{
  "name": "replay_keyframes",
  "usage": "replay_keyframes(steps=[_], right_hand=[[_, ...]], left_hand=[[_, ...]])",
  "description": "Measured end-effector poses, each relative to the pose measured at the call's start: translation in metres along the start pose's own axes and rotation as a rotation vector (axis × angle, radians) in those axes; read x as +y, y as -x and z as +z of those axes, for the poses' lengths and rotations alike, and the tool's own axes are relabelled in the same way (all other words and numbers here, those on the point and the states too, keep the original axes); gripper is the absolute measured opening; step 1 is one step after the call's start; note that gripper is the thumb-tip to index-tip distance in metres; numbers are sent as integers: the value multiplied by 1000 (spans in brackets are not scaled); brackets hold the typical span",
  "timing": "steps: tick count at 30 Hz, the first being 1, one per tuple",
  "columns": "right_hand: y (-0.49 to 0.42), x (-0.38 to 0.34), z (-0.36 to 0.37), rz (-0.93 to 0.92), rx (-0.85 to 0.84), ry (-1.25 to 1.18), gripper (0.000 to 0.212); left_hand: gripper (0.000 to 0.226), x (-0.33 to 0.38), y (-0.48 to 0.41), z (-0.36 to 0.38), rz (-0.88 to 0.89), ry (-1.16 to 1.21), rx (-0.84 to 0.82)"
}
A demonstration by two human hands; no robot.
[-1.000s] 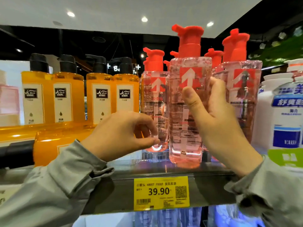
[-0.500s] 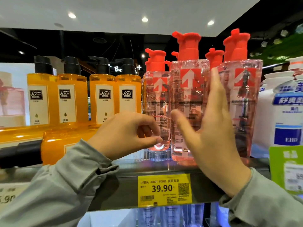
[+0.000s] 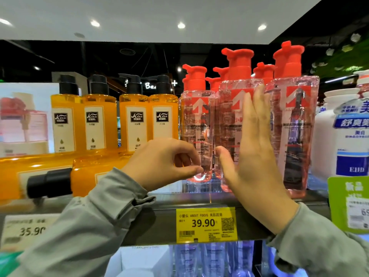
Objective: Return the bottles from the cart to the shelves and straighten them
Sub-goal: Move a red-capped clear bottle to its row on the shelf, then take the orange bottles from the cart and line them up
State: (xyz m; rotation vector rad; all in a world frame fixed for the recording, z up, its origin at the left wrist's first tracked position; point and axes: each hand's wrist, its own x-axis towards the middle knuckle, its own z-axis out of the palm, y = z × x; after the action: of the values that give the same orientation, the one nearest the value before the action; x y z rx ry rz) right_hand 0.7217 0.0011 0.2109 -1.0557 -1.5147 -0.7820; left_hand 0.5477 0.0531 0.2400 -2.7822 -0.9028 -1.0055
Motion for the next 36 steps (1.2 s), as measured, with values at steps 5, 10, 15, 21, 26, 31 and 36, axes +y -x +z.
replay_keyframes(steps=[5,10,15,21,26,31,36], right_hand=[[0,3,2,34,2,-2,80],[-3,-1,-2,42,-10,-50,80],[-2,-3,-5,22,40,-38,75],[2,-9,-7,-205,-12,-20,59],[1,-11,-9,-226,-186,-238,50],[-2,-35,-5,-241,-355,-395,41],[1,-74,13,-253,-468,-471,45]], left_hand=[[13,3,0,-1,-16,-22,-9],[9,7,1,-1,-25,-62,-24],[24,15,8,-7,-55,-69,-29],[24,26,34,-35,-207,-241,-89],[24,32,70,-61,-362,-344,-41],[20,36,116,-85,-500,-402,77],[17,28,158,-109,-567,-438,124]])
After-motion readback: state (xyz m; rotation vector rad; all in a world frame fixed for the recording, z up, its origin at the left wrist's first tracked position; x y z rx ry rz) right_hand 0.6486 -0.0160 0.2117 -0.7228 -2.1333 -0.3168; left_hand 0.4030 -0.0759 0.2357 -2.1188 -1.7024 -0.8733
